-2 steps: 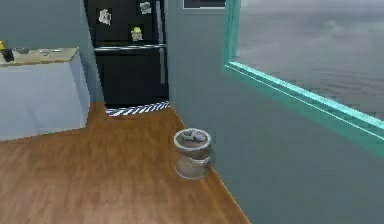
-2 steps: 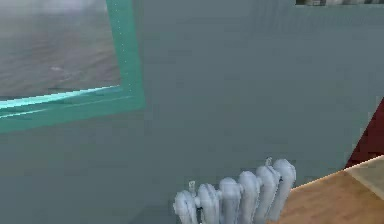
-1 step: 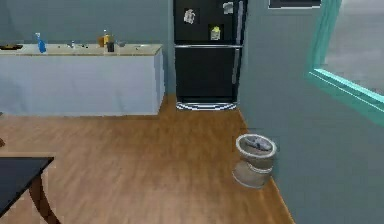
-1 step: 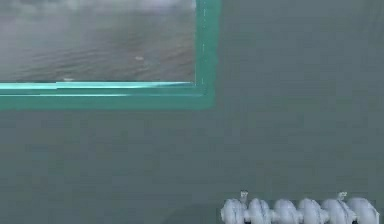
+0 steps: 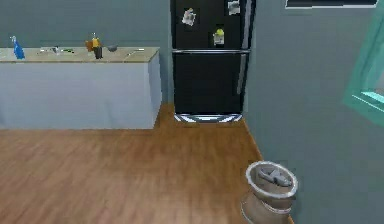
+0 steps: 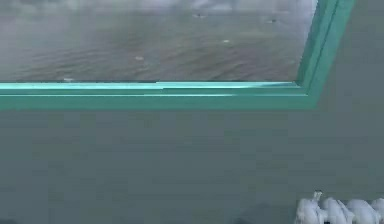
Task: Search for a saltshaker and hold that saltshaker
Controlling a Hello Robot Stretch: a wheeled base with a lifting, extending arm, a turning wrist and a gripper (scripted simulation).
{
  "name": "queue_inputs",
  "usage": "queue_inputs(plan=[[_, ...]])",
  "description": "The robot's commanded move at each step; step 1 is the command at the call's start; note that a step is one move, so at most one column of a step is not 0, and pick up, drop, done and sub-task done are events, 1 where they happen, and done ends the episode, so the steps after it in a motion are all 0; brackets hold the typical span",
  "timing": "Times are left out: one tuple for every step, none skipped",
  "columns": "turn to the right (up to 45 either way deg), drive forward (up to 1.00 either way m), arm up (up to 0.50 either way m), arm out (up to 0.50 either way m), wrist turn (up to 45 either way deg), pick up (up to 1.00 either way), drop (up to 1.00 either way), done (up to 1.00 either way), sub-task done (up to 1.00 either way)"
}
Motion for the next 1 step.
queue_inputs(plan=[[-18.0, 0.00, 0.00, 0.00, 0.0, 0.00, 0.00, 0.00, 0.00]])
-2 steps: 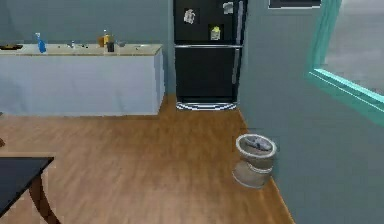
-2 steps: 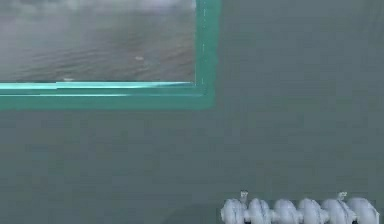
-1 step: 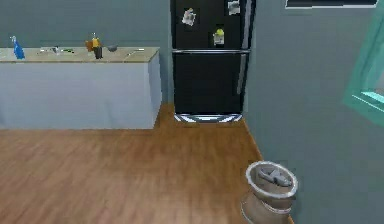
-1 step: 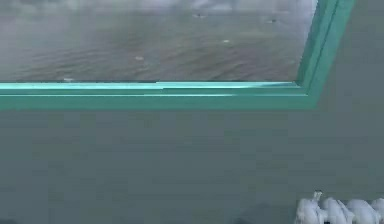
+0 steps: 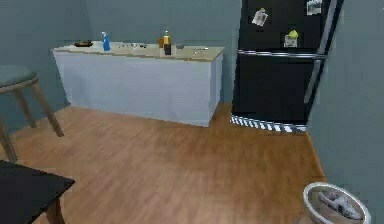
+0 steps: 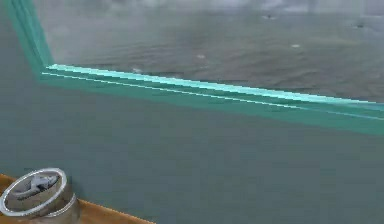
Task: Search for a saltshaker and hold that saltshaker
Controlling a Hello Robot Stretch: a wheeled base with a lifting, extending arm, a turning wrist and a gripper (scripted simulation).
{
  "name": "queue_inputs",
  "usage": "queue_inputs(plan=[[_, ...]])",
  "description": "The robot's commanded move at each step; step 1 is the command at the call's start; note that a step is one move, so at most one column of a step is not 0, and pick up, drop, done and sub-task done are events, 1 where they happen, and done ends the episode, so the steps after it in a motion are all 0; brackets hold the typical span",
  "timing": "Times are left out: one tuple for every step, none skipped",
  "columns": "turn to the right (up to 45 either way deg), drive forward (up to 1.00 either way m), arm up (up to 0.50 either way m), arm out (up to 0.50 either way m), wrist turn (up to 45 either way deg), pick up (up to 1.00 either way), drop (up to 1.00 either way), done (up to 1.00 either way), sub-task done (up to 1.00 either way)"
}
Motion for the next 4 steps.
queue_inputs(plan=[[0.0, 0.80, 0.00, 0.00, 0.0, 0.00, 0.00, 0.00, 0.00], [-21.0, 0.00, 0.00, 0.00, 0.0, 0.00, 0.00, 0.00, 0.00], [0.0, 1.00, 0.00, 0.00, 0.0, 0.00, 0.00, 0.00, 0.00], [0.0, 0.40, 0.00, 0.00, 0.0, 0.00, 0.00, 0.00, 0.00]])
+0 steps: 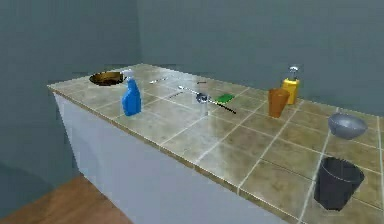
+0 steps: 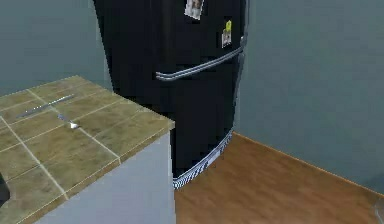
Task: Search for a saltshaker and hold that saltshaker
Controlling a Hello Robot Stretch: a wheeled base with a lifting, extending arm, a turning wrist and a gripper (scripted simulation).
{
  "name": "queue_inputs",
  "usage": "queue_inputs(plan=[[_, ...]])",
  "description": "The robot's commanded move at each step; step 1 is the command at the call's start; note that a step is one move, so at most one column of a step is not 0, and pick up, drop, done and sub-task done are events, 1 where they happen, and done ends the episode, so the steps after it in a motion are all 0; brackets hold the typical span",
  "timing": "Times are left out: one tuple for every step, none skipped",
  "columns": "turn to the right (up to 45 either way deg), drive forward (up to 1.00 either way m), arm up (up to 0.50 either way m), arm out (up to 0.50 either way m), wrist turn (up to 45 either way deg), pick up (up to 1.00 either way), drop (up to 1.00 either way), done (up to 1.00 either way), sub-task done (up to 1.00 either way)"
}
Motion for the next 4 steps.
queue_inputs(plan=[[-45.0, 0.00, 0.00, 0.00, 0.0, 0.00, 0.00, 0.00, 0.00], [-36.0, 0.00, 0.00, 0.00, 0.0, 0.00, 0.00, 0.00, 0.00], [-6.0, 0.00, 0.00, 0.00, 0.0, 0.00, 0.00, 0.00, 0.00], [45.0, 0.00, 0.00, 0.00, 0.0, 0.00, 0.00, 0.00, 0.00]])
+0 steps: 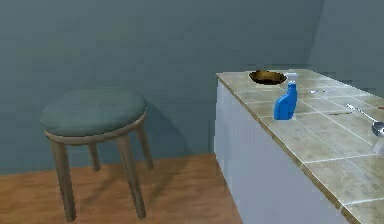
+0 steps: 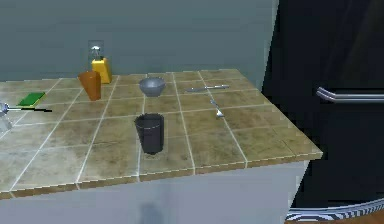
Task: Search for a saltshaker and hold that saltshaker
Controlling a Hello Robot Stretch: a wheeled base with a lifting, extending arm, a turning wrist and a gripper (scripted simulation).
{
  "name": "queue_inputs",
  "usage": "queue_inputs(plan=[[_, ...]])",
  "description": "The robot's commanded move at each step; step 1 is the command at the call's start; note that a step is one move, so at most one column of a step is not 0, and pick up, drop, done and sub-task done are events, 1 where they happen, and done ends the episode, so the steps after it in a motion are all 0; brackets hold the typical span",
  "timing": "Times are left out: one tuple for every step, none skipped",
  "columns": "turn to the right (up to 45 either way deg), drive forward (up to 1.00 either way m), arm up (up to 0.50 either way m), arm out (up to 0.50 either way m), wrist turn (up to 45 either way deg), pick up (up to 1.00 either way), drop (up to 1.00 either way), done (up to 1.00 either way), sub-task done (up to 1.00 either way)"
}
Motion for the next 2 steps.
queue_inputs(plan=[[27.0, 0.00, 0.00, 0.00, 0.0, 0.00, 0.00, 0.00, 0.00], [0.0, 0.30, 0.00, 0.00, 0.0, 0.00, 0.00, 0.00, 0.00]])
